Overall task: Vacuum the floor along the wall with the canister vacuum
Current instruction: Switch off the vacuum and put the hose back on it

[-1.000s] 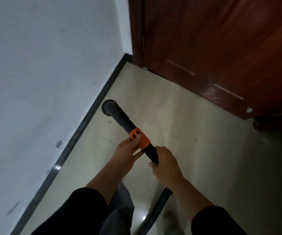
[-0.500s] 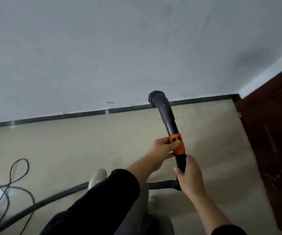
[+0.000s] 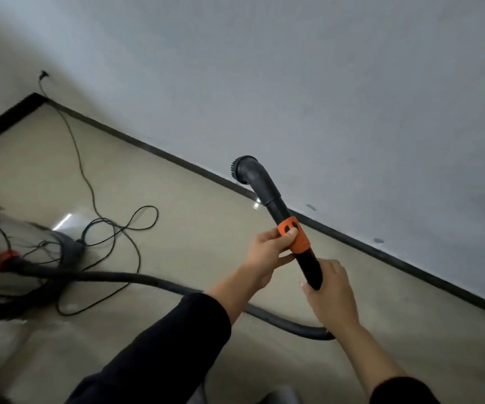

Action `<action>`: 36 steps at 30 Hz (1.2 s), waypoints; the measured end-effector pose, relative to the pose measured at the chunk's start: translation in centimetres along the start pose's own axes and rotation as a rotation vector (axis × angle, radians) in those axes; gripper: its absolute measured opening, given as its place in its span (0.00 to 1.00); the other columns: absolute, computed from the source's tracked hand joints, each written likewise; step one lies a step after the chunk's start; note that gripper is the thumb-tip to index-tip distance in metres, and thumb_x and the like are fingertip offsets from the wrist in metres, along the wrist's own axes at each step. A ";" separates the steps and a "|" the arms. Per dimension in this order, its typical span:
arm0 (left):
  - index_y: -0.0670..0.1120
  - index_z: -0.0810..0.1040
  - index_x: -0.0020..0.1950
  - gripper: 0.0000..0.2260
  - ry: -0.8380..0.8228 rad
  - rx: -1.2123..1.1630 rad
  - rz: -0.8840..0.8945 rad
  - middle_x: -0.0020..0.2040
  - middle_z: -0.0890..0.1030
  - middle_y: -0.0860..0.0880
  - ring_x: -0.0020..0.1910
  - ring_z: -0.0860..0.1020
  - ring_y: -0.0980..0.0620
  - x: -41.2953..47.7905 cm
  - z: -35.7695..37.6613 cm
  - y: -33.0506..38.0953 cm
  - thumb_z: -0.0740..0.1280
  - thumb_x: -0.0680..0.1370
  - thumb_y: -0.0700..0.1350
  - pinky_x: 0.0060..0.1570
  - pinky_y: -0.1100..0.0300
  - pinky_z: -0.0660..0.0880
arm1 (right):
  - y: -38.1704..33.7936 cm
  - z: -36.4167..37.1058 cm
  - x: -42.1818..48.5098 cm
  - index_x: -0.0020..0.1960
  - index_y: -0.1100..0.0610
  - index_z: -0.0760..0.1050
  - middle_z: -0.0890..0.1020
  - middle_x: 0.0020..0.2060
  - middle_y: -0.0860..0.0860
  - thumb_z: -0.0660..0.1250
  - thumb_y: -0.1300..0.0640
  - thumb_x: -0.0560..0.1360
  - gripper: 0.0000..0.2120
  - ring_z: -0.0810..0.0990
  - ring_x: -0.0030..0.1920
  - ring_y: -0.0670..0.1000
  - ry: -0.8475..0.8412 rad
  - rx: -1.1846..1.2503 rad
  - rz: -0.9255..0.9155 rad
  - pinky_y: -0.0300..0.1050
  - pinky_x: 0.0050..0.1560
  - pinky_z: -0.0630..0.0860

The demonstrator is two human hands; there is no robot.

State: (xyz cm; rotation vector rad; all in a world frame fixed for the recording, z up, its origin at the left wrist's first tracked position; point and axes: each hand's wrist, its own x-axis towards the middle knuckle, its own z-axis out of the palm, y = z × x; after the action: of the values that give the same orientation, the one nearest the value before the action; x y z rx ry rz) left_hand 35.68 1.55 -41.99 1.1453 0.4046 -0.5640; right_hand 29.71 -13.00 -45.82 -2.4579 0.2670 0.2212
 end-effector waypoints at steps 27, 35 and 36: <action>0.39 0.73 0.66 0.17 0.737 -0.596 0.378 0.60 0.79 0.41 0.60 0.79 0.44 -9.2 -62.8 27.6 0.67 0.79 0.44 0.57 0.45 0.78 | -57.4 39.8 12.7 0.54 0.53 0.70 0.71 0.48 0.50 0.68 0.51 0.76 0.11 0.71 0.54 0.57 -0.456 -0.168 -0.466 0.51 0.50 0.73; 0.42 0.71 0.67 0.17 0.847 -0.708 0.439 0.61 0.78 0.40 0.59 0.79 0.40 -13.7 -76.4 28.8 0.64 0.80 0.44 0.48 0.46 0.81 | -68.6 50.9 10.4 0.57 0.52 0.71 0.73 0.50 0.50 0.68 0.47 0.75 0.15 0.73 0.55 0.56 -0.627 -0.282 -0.571 0.48 0.47 0.71; 0.43 0.71 0.67 0.16 0.842 -0.711 0.437 0.60 0.78 0.40 0.58 0.80 0.40 -14.2 -78.1 28.8 0.64 0.80 0.44 0.51 0.44 0.80 | -69.5 52.4 9.9 0.57 0.52 0.70 0.72 0.49 0.49 0.68 0.47 0.75 0.15 0.73 0.54 0.56 -0.624 -0.292 -0.565 0.48 0.47 0.72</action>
State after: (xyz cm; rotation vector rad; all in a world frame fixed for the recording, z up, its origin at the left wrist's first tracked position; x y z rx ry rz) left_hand 40.66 85.87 -41.35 0.6841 0.9518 0.4666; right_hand 51.50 71.82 -47.69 -2.4798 -0.7599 0.7906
